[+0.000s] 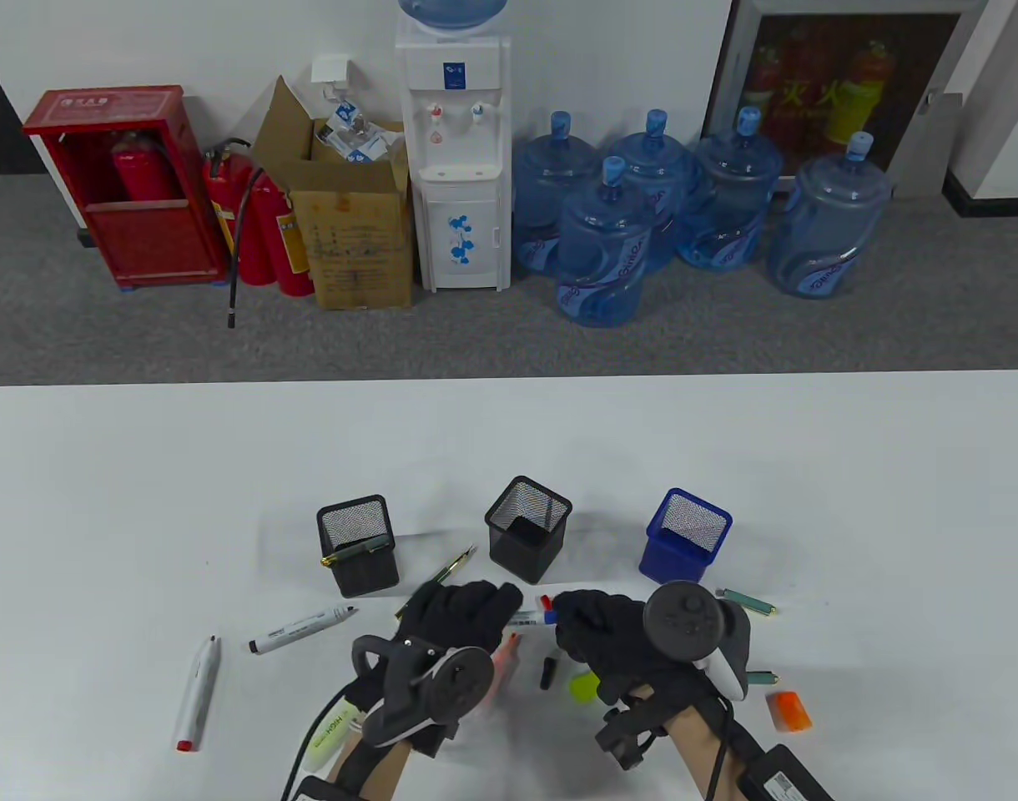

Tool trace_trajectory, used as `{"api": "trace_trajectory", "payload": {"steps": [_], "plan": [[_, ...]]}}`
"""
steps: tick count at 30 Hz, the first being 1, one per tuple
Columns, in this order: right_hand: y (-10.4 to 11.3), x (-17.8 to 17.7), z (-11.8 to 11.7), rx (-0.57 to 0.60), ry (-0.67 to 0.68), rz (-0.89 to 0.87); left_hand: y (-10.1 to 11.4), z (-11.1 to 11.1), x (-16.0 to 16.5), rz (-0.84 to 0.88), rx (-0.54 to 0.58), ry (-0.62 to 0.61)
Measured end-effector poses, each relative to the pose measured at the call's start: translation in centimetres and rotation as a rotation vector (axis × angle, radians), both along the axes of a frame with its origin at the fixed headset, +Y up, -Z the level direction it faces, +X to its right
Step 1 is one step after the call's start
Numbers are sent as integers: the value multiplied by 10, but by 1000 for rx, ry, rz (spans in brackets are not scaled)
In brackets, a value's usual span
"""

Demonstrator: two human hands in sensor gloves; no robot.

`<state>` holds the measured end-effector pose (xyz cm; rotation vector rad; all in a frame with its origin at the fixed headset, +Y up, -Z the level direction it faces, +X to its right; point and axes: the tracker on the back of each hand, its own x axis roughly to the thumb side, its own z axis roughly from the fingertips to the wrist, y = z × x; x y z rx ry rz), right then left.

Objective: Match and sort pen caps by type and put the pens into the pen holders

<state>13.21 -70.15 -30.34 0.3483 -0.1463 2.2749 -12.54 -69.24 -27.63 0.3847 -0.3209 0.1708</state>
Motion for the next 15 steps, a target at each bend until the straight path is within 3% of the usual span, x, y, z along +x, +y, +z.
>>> {"api": "trace_trajectory", "payload": {"steps": [4,8,11,15], "plan": [[36,8,-11,139,-114,110,13,-2,-26,147,16,71],[68,5,-26,285,-202,349,11,-6,-29,113,-8,126],[71,-12,-34,378,-214,563,4,-8,-26,76,-49,127],[54,-32,-42,422,-182,723,-4,-11,-19,47,-111,118]]}}
